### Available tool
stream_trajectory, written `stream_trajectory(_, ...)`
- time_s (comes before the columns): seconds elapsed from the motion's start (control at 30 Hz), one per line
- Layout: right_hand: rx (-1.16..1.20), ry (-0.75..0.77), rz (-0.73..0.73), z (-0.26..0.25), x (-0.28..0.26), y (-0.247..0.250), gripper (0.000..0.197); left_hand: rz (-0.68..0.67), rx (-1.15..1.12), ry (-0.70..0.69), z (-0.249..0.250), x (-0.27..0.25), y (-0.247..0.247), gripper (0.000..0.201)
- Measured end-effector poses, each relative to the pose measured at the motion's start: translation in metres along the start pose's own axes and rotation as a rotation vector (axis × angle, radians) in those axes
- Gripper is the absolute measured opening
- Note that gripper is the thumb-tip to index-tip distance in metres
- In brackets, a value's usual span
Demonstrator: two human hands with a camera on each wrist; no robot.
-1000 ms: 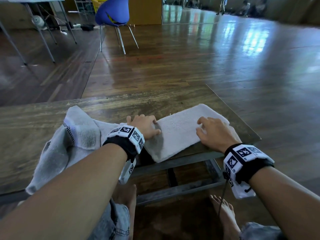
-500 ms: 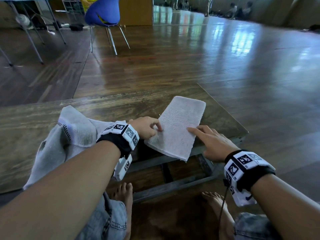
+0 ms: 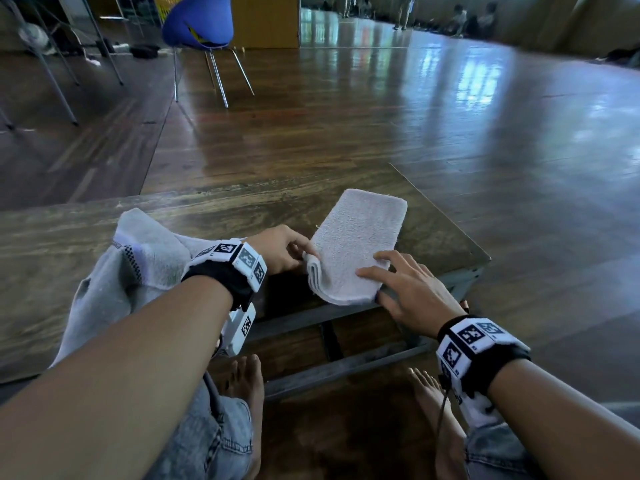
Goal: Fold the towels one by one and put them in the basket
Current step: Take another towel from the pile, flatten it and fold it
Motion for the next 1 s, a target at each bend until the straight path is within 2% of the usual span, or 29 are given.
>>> stream_trajectory(0.03,0.086,-0.018,0.029,-0.001,0.003,0.002,0.037,0.031,-0.007,-0.007,-0.002,0.001,0.001,0.018)
stream_trajectory(0.13,0.308,-0.098,0.124,-0.003,0.017,0.012,0.018,0.22,-0.024,-0.027,-0.003,0.007,0.005,0.021)
stream_trajectory(0.2,0.458,-0.193,0.151,-0.003,0.027,0.023,0.023,0.303,-0.131,0.014,0.0,0.013,0.01,0.024)
stream_trajectory(0.3,0.649,-0.365,0.076,0.0,0.046,0.038,0.036,0.263,-0.306,0.145,0.007,0.021,0.012,0.032)
stream_trajectory(0.37,0.735,-0.509,-0.058,0.005,0.056,0.039,0.033,0.211,-0.252,0.229,0.008,0.027,0.008,0.039)
stream_trajectory(0.43,0.786,-0.604,-0.174,0.011,0.061,0.034,0.022,0.137,-0.191,0.286,0.009,0.031,0.003,0.04)
stream_trajectory(0.53,0.801,-0.671,-0.191,0.019,0.071,0.026,0.018,0.087,-0.194,0.284,0.008,0.039,-0.001,0.043)
stream_trajectory(0.63,0.844,-0.705,-0.112,0.027,0.089,0.023,0.017,0.224,-0.16,0.219,0.013,0.051,-0.001,0.039)
stream_trajectory(0.73,0.702,-0.663,-0.001,0.041,0.11,0.021,0.024,0.362,-0.111,0.208,0.014,0.066,-0.005,0.034)
stream_trajectory(0.87,0.545,-0.691,-0.039,0.061,0.12,0.016,0.034,0.31,-0.024,0.233,0.009,0.084,-0.018,0.028)
stream_trajectory(1.0,0.54,-0.72,-0.049,0.068,0.124,0.011,0.027,0.306,0.077,0.255,0.005,0.097,-0.02,0.033)
Point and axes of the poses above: each hand's wrist, its own x-axis towards the middle knuckle, its own y-axis out of the back of the hand, z = x × y, the point moved 1 cm from there along x, towards the middle knuckle, and after that the axes turned 2 degrees about z, right-handed, at the moved point
